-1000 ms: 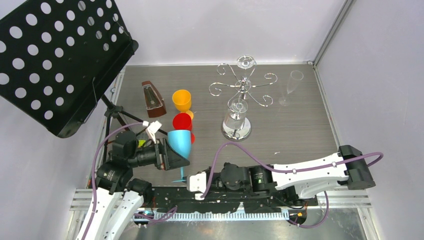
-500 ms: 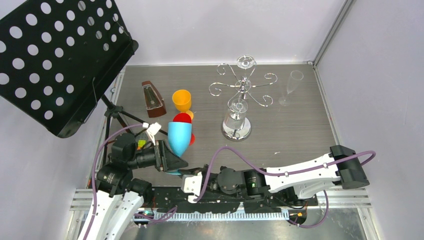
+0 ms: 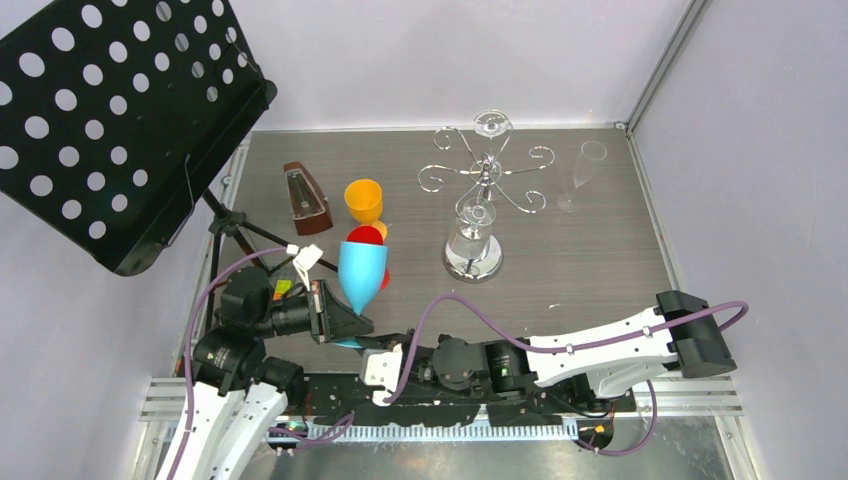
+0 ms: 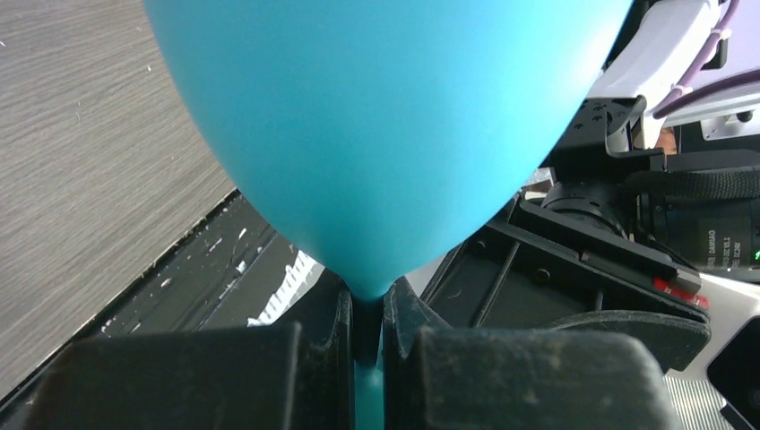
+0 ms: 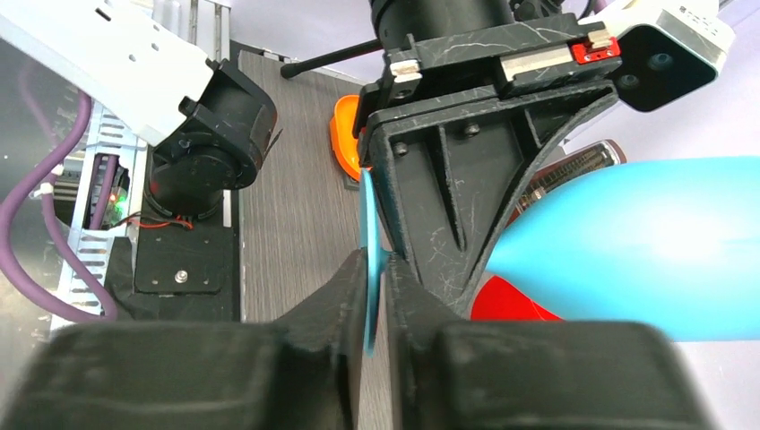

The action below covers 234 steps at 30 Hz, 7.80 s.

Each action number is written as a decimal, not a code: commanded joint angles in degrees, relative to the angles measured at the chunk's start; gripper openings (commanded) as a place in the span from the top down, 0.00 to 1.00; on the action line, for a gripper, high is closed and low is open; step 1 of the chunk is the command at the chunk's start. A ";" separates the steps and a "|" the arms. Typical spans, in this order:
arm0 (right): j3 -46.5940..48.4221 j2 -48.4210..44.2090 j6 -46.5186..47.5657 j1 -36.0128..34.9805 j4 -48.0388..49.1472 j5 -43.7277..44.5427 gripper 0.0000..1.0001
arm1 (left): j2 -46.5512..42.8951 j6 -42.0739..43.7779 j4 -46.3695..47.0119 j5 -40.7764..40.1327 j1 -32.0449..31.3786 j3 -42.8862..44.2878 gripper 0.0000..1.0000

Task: Take the wine glass off the wine glass rack
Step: Place the wine glass at the center of the board.

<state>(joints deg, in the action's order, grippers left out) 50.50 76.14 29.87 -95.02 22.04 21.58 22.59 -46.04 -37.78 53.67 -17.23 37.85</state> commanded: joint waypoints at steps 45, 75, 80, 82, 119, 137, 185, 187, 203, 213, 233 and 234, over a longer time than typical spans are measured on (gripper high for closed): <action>20.76 -15.54 -21.15 18.40 -40.15 -39.63 0.36 | -4.48 31.03 -14.68 -18.06 -28.35 7.51 1.00; 23.46 -7.18 -24.72 19.25 -38.37 -44.87 0.94 | -3.33 30.74 -16.75 -30.11 -31.02 9.41 1.00; 22.25 -9.33 -25.65 19.19 -38.19 -39.46 0.94 | -2.63 29.88 -16.21 -34.13 -31.02 10.14 1.00; 21.72 -10.61 -25.92 19.18 -38.26 -37.41 0.94 | -1.97 29.51 -15.83 -35.22 -31.02 10.61 1.00; 18.22 -13.44 -28.28 19.19 -37.11 -33.59 0.94 | -0.65 29.80 -11.19 -34.61 -30.75 10.82 0.36; 22.18 -20.76 -37.17 19.48 -64.40 -14.71 0.94 | 4.67 29.44 -8.32 -39.54 -22.77 11.29 0.18; 27.13 -1.65 -41.46 98.48 -69.04 -15.02 0.95 | -1.10 24.29 -4.11 -38.81 -7.64 5.23 0.21; 28.56 0.46 -40.48 99.77 -69.20 -15.79 0.95 | -1.31 24.16 -4.07 -38.69 -7.63 5.06 0.21; 37.05 15.75 -39.21 101.79 -71.56 -13.49 0.94 | -1.48 23.69 -4.26 -37.97 -7.64 4.28 0.23; 36.34 16.92 -37.88 101.79 -70.49 -12.02 0.66 | -1.29 23.48 -4.23 -38.03 -7.64 4.04 0.23; 44.70 4.83 -38.62 100.90 -70.08 -14.03 0.46 | -1.40 23.37 -4.46 -38.96 -7.64 3.64 0.23; 44.75 4.25 -38.37 99.96 -69.88 -13.21 0.45 | -1.32 23.37 -4.40 -39.01 -7.64 3.66 0.23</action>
<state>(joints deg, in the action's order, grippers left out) 92.55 85.27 -8.34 6.39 -49.67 8.45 21.47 -22.33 -44.69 15.40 -25.10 41.80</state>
